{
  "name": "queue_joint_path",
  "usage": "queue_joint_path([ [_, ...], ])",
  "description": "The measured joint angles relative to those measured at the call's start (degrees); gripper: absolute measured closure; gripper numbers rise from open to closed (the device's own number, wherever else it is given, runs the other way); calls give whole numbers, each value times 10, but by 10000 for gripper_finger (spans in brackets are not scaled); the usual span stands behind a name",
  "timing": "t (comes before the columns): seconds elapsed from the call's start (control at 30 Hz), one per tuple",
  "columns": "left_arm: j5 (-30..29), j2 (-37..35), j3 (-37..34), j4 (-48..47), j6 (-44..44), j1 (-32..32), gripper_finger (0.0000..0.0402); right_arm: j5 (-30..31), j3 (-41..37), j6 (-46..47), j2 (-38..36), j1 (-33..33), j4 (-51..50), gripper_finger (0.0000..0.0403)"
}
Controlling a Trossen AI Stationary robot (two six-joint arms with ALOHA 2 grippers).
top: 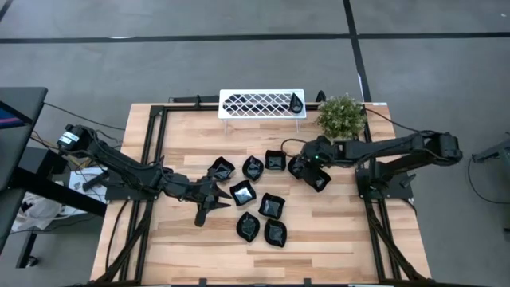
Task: Pick & Place Mini shaped plates
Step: Put the leaf shaped plate on the shelf
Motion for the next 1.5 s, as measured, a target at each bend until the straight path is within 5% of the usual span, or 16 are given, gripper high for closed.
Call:
queue_joint_path([
  [0.27, -1, 0, 0, 5, 0, 0, 279, -13, 0, -97, 10, -35, -3, 301],
  [0.53, -1, 0, 0, 7, 0, 0, 279, -150, 0, -151, 8, -81, 8, 301],
  [0.83, 0, 0, 0, 7, 0, 0, 279, -162, 0, -136, 8, -125, 12, 301],
  [1.07, 0, 0, 0, 7, 0, 0, 279, -235, 0, -132, 38, -146, 6, 301],
  [1.5, 0, 0, 0, 7, 0, 0, 279, -245, 0, -140, 105, -168, 16, 301],
])
